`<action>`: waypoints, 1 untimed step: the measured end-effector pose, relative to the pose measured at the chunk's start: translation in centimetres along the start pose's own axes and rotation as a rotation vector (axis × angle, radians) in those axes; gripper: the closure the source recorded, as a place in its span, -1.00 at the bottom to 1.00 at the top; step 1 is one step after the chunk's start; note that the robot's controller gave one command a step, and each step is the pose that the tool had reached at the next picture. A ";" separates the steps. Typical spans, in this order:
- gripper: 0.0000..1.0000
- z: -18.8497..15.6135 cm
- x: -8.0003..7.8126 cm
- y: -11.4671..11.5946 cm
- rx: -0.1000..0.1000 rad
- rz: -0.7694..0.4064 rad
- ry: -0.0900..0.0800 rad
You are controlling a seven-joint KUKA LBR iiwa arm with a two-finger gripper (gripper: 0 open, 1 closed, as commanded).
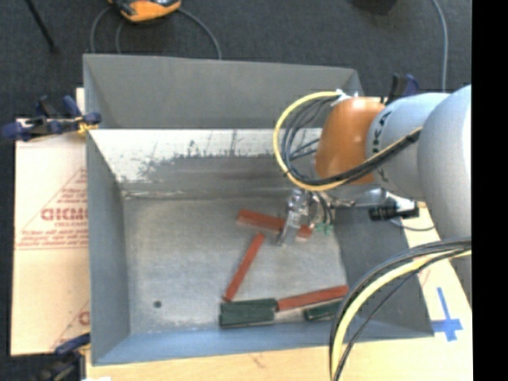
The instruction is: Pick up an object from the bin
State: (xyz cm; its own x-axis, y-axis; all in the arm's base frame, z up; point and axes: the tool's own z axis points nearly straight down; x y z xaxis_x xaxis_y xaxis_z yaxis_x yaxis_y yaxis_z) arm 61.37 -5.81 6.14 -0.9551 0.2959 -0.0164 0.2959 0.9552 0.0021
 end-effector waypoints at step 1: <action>1.00 -0.1 0.0 0.0 0.000 0.006 0.001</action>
Offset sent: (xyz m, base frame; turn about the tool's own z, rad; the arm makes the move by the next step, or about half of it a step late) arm 0.0001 0.0000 0.0604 0.0000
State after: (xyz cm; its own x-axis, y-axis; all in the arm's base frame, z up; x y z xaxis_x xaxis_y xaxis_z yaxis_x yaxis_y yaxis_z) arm 61.36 -5.78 6.24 -0.9532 0.3021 -0.0157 0.3021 0.9533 0.0020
